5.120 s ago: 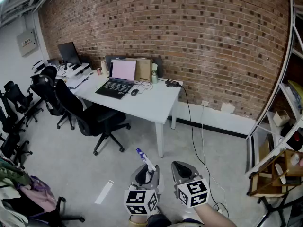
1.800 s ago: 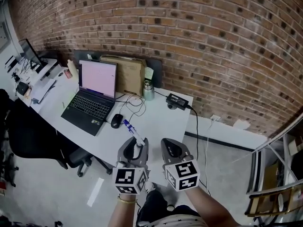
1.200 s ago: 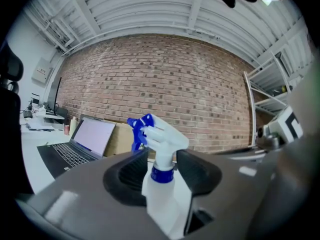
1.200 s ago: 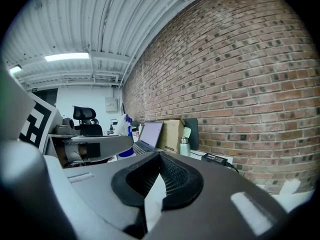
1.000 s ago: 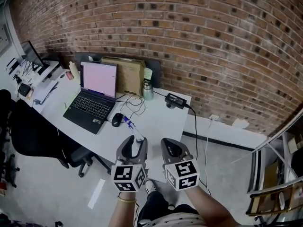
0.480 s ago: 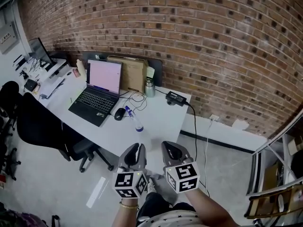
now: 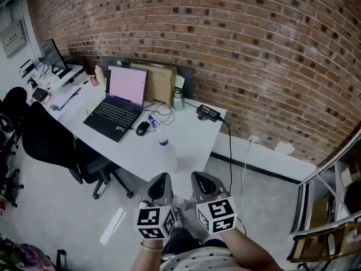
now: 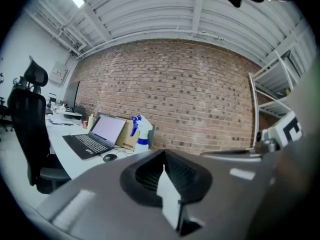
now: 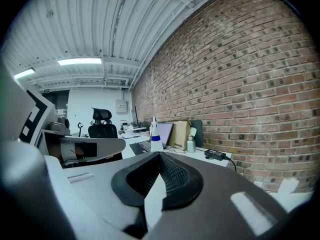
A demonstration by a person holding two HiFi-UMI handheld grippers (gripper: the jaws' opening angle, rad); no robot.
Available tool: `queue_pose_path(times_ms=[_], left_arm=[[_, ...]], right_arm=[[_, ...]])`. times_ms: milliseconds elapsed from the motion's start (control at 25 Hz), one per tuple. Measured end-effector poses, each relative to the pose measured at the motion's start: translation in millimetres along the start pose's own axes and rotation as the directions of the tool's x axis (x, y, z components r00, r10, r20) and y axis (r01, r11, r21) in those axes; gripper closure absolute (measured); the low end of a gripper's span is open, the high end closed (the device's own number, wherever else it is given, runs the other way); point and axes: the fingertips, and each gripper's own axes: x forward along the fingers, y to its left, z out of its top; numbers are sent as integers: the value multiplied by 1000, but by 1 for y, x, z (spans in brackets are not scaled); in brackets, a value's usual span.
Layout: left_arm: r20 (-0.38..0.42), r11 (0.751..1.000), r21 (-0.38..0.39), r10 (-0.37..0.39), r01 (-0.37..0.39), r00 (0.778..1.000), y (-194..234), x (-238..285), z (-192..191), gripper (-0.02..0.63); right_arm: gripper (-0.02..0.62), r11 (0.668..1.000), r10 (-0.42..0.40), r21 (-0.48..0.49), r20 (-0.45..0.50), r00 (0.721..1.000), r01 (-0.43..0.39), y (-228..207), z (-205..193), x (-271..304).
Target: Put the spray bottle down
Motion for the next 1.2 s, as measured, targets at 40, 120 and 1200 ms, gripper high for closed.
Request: queue_pose_path(times_ms=[40, 120, 1200], left_arm=[[-2, 1000, 3, 1, -1, 1000, -1, -1, 0, 598], [-4, 1000, 3, 3, -3, 1000, -3, -4, -1, 597], [-28, 999, 38, -15, 16, 999, 0, -1, 8, 598]], right_arm=[[595, 1000, 0, -4, 5, 1000, 0, 1, 1, -2], [597, 1000, -1, -13, 12, 1000, 2, 3, 3, -4], [597, 999, 3, -39, 44, 999, -1, 11, 23, 0]])
